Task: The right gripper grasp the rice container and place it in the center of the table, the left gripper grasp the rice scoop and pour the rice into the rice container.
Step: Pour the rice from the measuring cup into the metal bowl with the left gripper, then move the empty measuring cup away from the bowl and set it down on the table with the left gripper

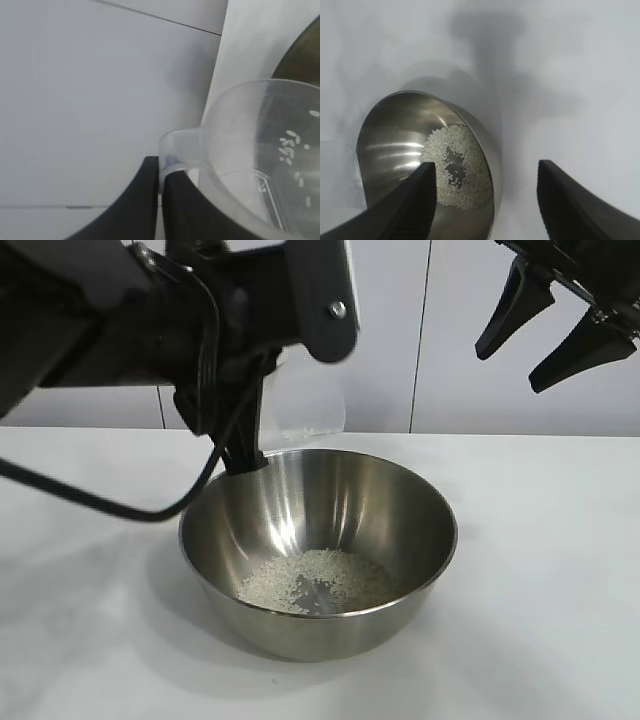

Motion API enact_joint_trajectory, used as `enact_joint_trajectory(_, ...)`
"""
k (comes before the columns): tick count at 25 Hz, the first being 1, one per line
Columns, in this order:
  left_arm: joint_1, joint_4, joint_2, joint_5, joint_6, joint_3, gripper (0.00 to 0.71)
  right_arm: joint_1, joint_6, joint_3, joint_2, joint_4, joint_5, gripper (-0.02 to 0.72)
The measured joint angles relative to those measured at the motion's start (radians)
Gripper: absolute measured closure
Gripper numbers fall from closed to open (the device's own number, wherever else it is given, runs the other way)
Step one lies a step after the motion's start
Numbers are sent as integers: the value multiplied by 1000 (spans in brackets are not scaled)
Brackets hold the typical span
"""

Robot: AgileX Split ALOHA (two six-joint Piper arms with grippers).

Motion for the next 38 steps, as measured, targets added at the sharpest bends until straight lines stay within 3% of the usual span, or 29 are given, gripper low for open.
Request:
enact_joint_trajectory(6, 245, -39, -117, 260, -401, 0, 702, 0, 0, 0, 0, 0, 0, 295)
enact_joint_trajectory(12, 495, 85, -137, 535, -748, 0, 702, 0, 0, 0, 0, 0, 0, 295)
enact_joint_trajectory(17, 702, 118, -137, 744, -944, 0, 702, 0, 0, 0, 0, 0, 0, 295)
enact_joint_trajectory(20, 788, 103, -137, 788, -967, 0, 702, 0, 0, 0, 0, 0, 0, 295)
enact_joint_trajectory(23, 814, 63, -137, 741, -918, 0, 702, 0, 0, 0, 0, 0, 0, 295)
enact_joint_trajectory(32, 805, 20, -111, 477, -884, 95, 702, 0, 0, 0, 0, 0, 0, 295)
enact_joint_trajectory(35, 805, 76, -72, 457, -980, 133, 702, 0, 0, 0, 0, 0, -6, 295)
enact_joint_trajectory(38, 790, 219, -47, 437, -1132, 157, 702, 0, 0, 0, 0, 0, -15, 295)
